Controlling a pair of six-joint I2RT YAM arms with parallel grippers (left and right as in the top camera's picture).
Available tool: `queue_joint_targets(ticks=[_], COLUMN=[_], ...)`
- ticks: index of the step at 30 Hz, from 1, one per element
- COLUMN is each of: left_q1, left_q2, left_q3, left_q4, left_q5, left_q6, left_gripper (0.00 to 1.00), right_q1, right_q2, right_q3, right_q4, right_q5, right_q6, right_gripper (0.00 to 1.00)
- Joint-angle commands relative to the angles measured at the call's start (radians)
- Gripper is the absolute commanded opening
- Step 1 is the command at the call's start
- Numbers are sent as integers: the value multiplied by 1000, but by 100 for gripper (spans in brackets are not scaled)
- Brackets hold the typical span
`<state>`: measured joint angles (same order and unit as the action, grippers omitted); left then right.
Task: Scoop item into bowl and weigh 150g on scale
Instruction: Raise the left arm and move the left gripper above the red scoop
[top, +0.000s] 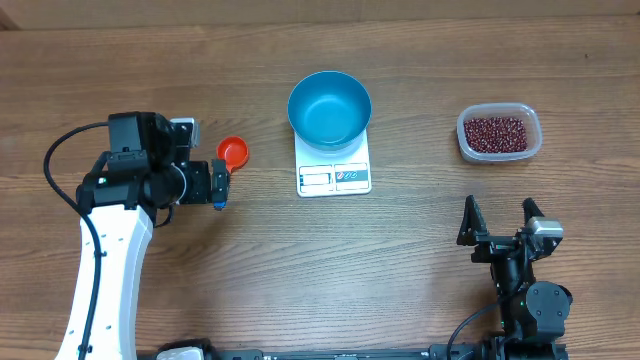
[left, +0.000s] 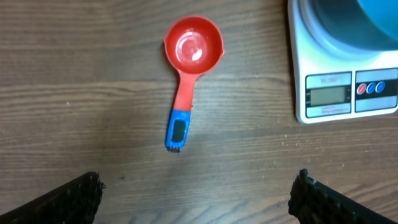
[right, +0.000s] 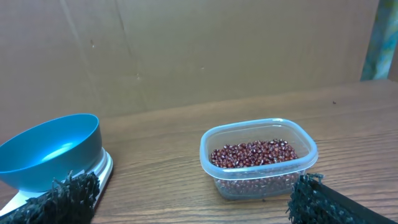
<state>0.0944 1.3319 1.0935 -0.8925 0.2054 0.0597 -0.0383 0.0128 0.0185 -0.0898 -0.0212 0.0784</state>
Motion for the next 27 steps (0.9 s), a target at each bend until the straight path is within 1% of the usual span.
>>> queue_joint_targets(ticks=[1, 16, 21, 27], left_q1=[10, 10, 10, 10], left_q2=[12, 14, 14, 14], left_q3=[30, 30, 30, 30], left_q4=[-8, -13, -12, -4], left_q5=[-7, -2, 4, 2], left_q6=[20, 18, -16, -18], left_gripper=[99, 100, 100, 100], right_q1=[5, 5, 5, 5], right_q2=[-10, -10, -10, -10], right_q3=[-11, -11, -11, -11], right_q4=[6, 6, 6, 6], right_q5=[9, 9, 9, 9], right_q6=[4, 4, 4, 4], right_gripper=[100, 100, 100, 100])
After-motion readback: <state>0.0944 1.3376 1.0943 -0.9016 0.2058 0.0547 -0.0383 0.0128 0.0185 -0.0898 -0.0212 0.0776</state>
